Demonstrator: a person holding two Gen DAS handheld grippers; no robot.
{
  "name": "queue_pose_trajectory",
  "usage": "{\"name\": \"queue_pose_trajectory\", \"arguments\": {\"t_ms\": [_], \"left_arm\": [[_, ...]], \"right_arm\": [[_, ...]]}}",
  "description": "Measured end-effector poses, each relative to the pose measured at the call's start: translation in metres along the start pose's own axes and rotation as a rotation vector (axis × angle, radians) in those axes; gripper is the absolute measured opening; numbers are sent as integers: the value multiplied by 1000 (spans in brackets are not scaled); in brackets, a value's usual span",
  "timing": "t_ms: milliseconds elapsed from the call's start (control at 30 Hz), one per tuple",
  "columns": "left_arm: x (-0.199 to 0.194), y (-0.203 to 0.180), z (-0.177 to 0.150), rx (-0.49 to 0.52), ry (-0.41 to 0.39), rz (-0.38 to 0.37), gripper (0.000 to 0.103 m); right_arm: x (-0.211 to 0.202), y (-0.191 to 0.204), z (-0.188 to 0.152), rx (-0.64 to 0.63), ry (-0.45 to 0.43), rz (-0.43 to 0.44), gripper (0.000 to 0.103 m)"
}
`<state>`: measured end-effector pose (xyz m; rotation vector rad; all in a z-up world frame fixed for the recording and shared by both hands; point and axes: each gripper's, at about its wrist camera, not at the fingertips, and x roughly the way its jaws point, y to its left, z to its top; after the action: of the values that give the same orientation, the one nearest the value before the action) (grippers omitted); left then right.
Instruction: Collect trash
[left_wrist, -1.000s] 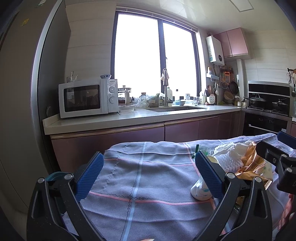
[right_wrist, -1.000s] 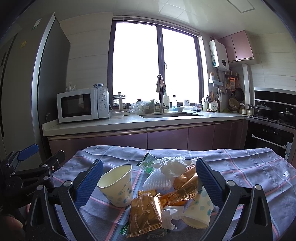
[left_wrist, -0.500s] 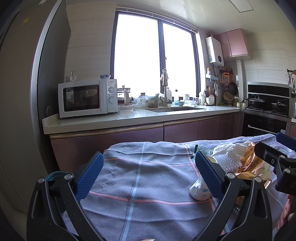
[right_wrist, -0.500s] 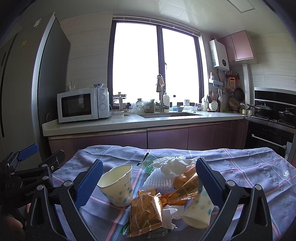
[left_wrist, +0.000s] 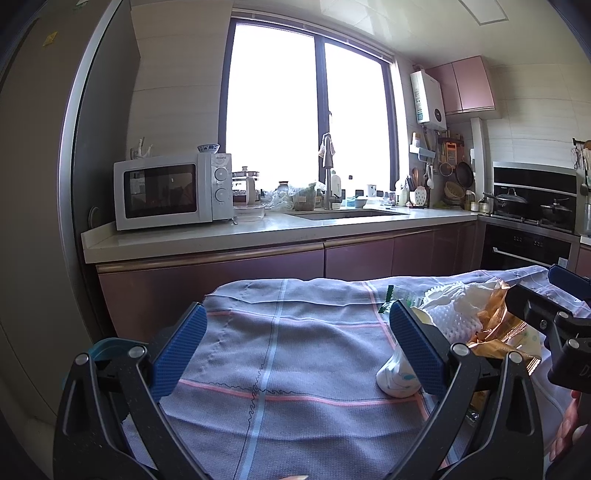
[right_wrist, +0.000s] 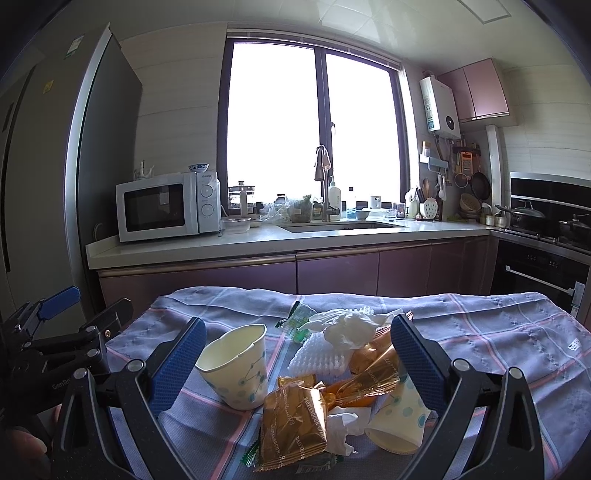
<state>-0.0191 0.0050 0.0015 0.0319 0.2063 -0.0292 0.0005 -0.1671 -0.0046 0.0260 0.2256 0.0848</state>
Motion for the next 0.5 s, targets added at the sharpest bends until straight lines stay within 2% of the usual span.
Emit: {"name": "queue_pose_trajectory", "arguments": {"t_ms": [500], "left_arm": [[10,-6,-2,11,25,-15,97]], "right_arm": [[8,-5,-1,12,16,10,97]]}}
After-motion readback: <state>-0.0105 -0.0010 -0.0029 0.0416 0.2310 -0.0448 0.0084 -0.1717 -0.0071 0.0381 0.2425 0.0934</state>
